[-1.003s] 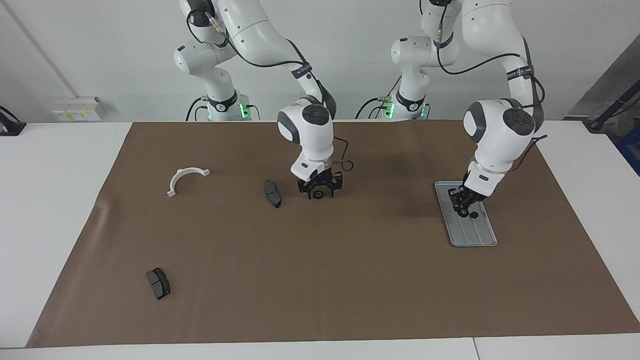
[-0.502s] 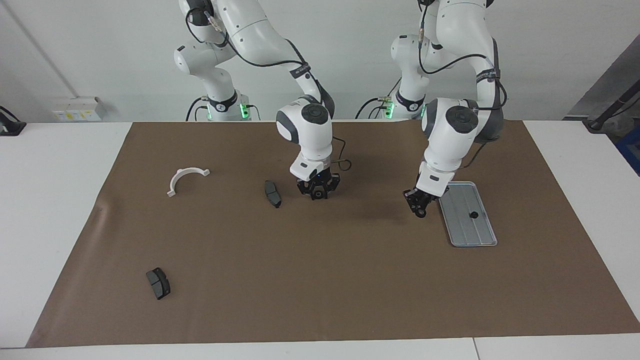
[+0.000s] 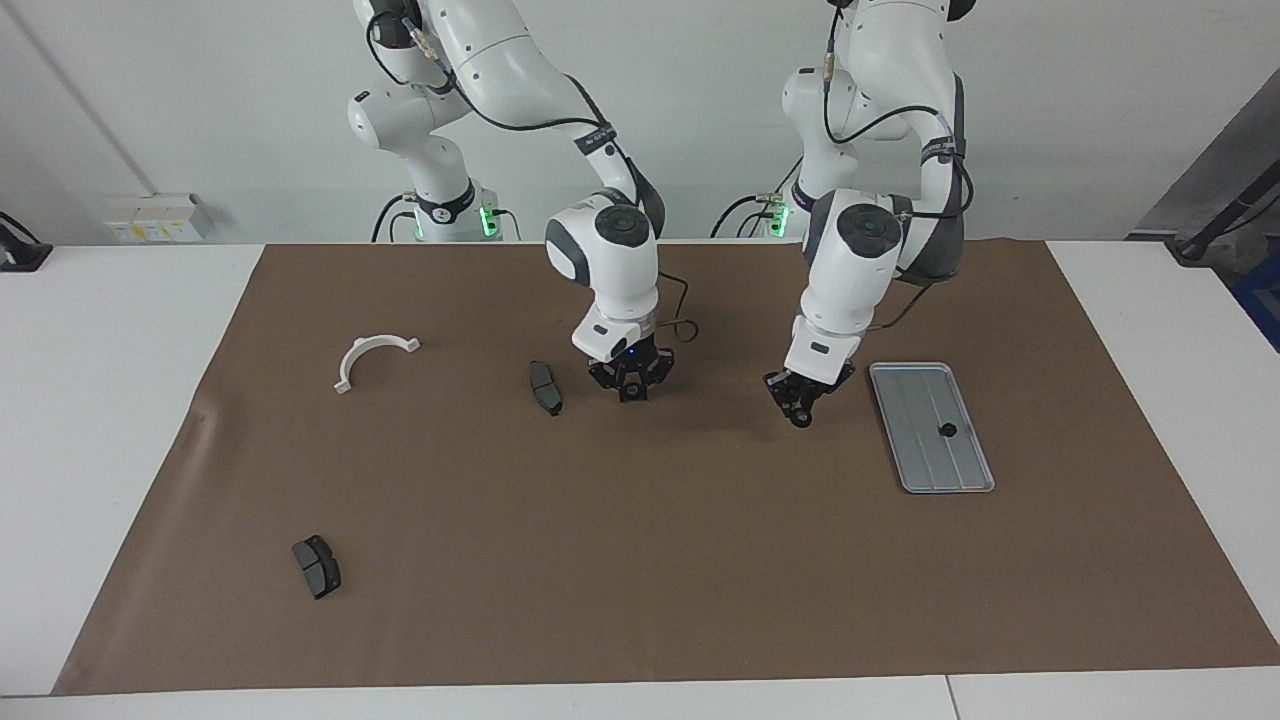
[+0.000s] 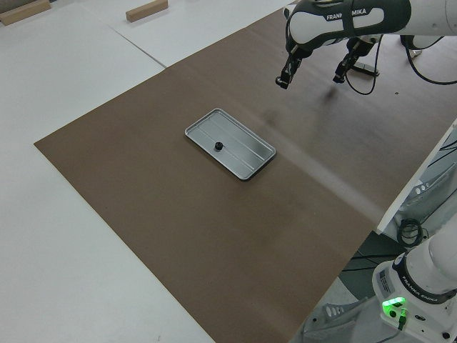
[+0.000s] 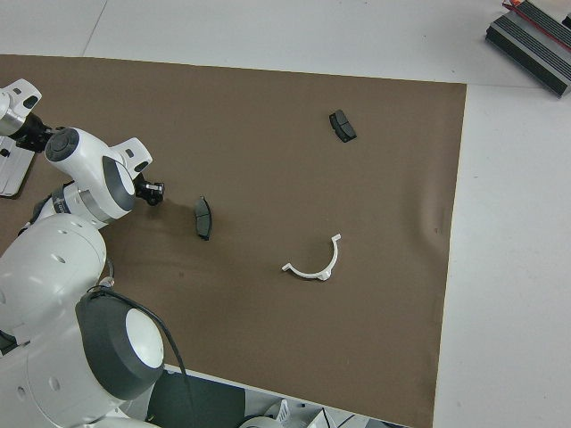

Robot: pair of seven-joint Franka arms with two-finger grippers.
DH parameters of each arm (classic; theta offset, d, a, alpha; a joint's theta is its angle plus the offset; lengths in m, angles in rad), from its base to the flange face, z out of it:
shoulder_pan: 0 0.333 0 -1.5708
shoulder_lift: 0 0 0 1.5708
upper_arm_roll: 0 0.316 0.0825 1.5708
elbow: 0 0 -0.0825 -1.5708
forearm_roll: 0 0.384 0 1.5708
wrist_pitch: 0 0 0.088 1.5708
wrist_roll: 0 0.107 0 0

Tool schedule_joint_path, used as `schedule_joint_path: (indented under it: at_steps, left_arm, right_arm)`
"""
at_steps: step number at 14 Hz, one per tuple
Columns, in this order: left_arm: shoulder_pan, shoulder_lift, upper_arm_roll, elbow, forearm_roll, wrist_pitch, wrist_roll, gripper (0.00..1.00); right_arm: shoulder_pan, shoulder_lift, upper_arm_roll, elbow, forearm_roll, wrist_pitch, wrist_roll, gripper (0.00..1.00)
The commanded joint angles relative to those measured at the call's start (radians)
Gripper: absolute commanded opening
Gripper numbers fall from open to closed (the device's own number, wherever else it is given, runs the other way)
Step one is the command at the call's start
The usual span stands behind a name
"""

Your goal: Place bearing gear from tray to pile

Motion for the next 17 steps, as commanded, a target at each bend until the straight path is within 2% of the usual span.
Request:
schedule_joint_path:
  at_steps: [1, 3, 5, 7, 8, 9, 10, 11, 12, 13, 15, 17]
  left_arm:
    - [-0.087, 0.01, 0.014, 0.007, -0.002, 0.017, -0.065, 0.0]
    - [-0.167, 0.056, 0.014, 0.019, -0.003, 0.047, -0.134, 0.0]
    - [-0.243, 0.111, 0.016, 0.025, -0.003, 0.098, -0.197, 0.0]
    - [-0.276, 0.125, 0.014, 0.024, -0.003, 0.113, -0.202, 0.01]
    - [-0.294, 0.127, 0.014, 0.021, -0.003, 0.115, -0.202, 0.11]
    - [-0.302, 0.128, 0.014, 0.019, -0.003, 0.115, -0.202, 0.33]
    - [-0.311, 0.135, 0.014, 0.021, -0.003, 0.12, -0.202, 0.48]
    - [-0.317, 0.135, 0.014, 0.021, -0.003, 0.129, -0.201, 0.76]
    - [-0.317, 0.135, 0.014, 0.024, -0.003, 0.132, -0.201, 0.95]
    - [-0.316, 0.135, 0.016, 0.025, 0.0, 0.132, -0.201, 1.0]
    - [-0.287, 0.109, 0.027, 0.027, 0.001, 0.112, -0.193, 1.0]
    - [-0.163, 0.048, 0.027, 0.028, 0.004, 0.069, -0.185, 1.0]
  right_arm:
    - [-0.126, -0.131, 0.009, -0.013, -0.013, -0.1, -0.088, 0.0]
    - [-0.236, -0.151, 0.009, 0.013, -0.011, -0.158, -0.198, 0.0]
    - [-0.346, -0.145, 0.009, 0.016, -0.011, -0.143, -0.335, 0.0]
    - [-0.455, -0.13, 0.009, 0.015, -0.01, -0.136, -0.476, 0.0]
    - [-0.505, -0.11, 0.009, 0.016, -0.001, -0.113, -0.548, 0.0]
    - [-0.538, -0.089, 0.009, 0.012, 0.002, -0.072, -0.599, 0.0]
    - [-0.571, -0.069, 0.009, 0.01, 0.001, -0.044, -0.626, 0.0]
    - [-0.598, -0.044, 0.009, 0.01, 0.001, -0.016, -0.649, 0.0]
    - [-0.614, -0.03, 0.009, 0.007, 0.002, 0.008, -0.666, 0.0]
    - [-0.628, -0.016, 0.009, 0.006, 0.001, 0.019, -0.676, 0.0]
    - [-0.649, 0.02, 0.011, 0.007, 0.002, 0.054, -0.676, 0.0]
    - [-0.652, 0.042, 0.011, 0.007, 0.004, 0.078, -0.67, 0.0]
